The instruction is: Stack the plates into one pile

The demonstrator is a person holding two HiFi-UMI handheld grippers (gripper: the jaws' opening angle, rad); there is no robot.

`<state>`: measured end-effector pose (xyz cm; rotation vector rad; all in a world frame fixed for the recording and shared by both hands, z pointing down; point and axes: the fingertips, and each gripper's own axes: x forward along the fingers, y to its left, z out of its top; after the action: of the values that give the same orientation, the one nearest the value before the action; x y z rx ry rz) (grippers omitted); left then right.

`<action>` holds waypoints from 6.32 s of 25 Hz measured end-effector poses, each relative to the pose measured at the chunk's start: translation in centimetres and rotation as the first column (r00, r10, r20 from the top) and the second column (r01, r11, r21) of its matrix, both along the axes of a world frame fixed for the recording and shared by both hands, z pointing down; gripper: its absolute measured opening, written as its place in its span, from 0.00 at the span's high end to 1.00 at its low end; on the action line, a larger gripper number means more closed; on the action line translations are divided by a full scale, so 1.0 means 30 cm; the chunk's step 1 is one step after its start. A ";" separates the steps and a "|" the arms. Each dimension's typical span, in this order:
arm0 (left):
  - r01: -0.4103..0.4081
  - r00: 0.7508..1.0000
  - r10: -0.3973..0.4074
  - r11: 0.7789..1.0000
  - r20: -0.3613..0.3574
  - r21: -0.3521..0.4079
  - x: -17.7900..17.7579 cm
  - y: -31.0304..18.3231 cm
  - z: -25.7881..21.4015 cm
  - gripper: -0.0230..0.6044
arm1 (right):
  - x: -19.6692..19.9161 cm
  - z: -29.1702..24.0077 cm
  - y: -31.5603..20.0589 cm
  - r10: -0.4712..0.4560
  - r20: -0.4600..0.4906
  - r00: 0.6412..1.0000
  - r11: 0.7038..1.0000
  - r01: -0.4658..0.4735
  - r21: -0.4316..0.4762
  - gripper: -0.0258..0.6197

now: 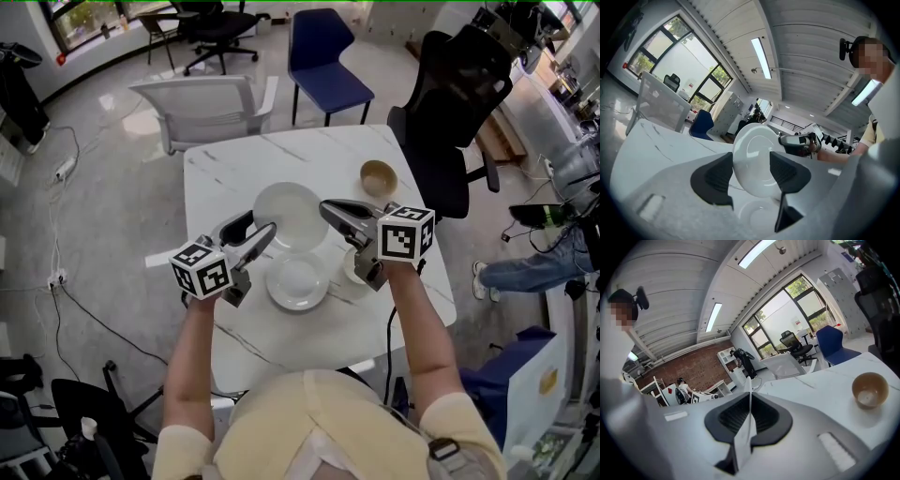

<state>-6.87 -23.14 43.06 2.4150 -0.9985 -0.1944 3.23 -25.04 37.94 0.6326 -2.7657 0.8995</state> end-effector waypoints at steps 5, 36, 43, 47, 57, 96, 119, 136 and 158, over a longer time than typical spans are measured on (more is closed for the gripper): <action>0.016 0.999 -0.016 1.000 0.040 -0.010 -0.020 0.026 0.013 0.61 | -0.011 0.020 0.012 0.009 -0.009 1.000 1.000 -0.009 -0.006 0.94; 0.077 0.969 -0.022 0.973 0.245 -0.216 0.033 0.253 0.230 0.80 | 0.110 0.383 0.262 0.221 -0.161 0.962 0.936 -0.256 -0.242 0.91; 0.114 0.940 -0.011 0.953 0.342 -0.281 0.053 0.274 0.326 0.81 | 0.139 0.468 0.301 0.257 -0.230 0.939 0.904 -0.317 -0.286 0.91; 0.129 0.916 -0.005 0.951 0.401 -0.282 0.059 0.279 0.356 0.81 | 0.143 0.497 0.317 0.269 -0.255 0.929 0.891 -0.340 -0.301 0.90; 0.124 0.873 0.036 0.948 0.486 -0.292 0.084 0.276 0.401 0.80 | 0.168 0.554 0.336 0.331 -0.357 0.873 0.851 -0.440 -0.287 0.89; 0.097 0.806 -0.026 0.991 0.592 -0.089 0.039 0.255 0.305 0.96 | 0.168 0.487 0.343 0.338 -0.483 0.808 0.917 -0.399 -0.027 0.85; 0.195 0.821 -0.172 0.981 0.544 0.016 -0.052 0.324 0.054 0.96 | 0.168 0.272 0.345 0.269 -0.321 0.908 0.962 -0.270 0.042 0.96; 0.225 0.860 -0.210 0.974 0.464 0.024 -0.057 0.356 -0.047 0.96 | 0.130 0.193 0.364 0.188 -0.266 0.945 0.982 -0.182 0.048 0.96; 0.190 0.859 -0.163 0.982 0.486 -0.006 -0.040 0.363 -0.007 0.96 | 0.090 0.197 0.364 0.170 -0.222 0.960 0.985 -0.171 0.014 0.96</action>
<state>-8.07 -12.23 42.84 2.3683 -1.4248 0.3952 5.93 -14.14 43.86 0.9230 -2.5389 0.8117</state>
